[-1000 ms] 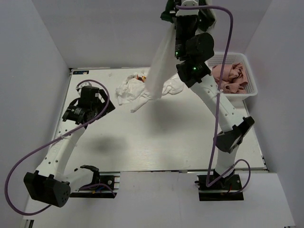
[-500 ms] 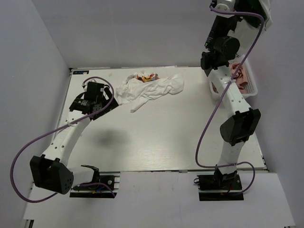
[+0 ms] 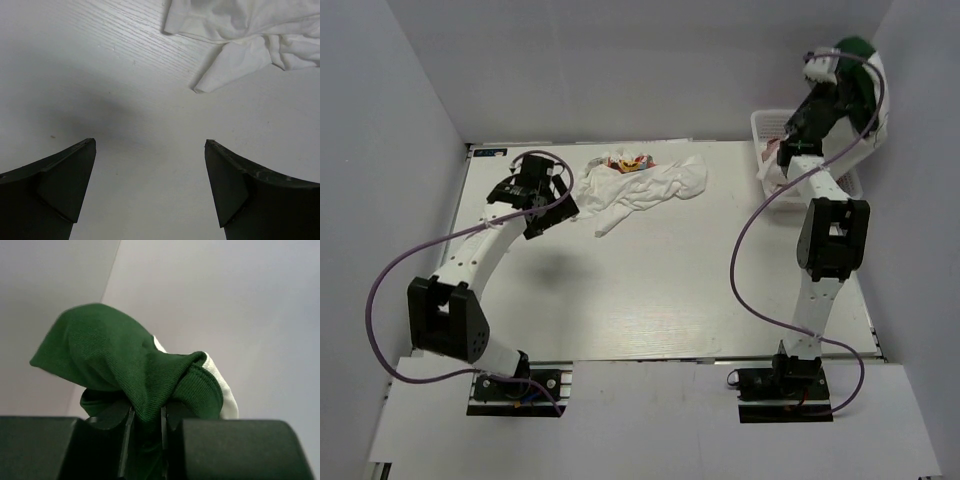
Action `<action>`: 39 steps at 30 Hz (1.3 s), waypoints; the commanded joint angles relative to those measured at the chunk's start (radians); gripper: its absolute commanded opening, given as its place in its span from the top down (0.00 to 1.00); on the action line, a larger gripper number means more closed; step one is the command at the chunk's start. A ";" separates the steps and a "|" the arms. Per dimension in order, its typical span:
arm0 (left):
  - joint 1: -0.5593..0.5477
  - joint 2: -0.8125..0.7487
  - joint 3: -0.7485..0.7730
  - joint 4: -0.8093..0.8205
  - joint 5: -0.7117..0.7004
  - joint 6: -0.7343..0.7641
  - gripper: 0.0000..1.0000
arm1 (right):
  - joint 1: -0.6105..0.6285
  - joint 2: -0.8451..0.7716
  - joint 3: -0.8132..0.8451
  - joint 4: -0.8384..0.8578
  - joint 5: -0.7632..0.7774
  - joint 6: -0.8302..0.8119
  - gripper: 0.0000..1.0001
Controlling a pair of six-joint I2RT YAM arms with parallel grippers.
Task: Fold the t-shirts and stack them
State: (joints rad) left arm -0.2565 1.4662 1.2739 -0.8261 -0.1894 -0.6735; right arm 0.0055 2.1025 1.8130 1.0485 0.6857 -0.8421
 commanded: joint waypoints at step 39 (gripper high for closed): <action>0.042 0.732 0.619 0.113 -0.022 0.193 0.09 | 0.330 -0.092 -0.123 -1.257 -0.781 0.907 0.10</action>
State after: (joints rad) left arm -0.2230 2.1963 1.8591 -0.7429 -0.2279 -0.5159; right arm 0.3119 1.9663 1.5986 -0.1307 -0.0296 0.0689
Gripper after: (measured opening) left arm 0.934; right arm 0.904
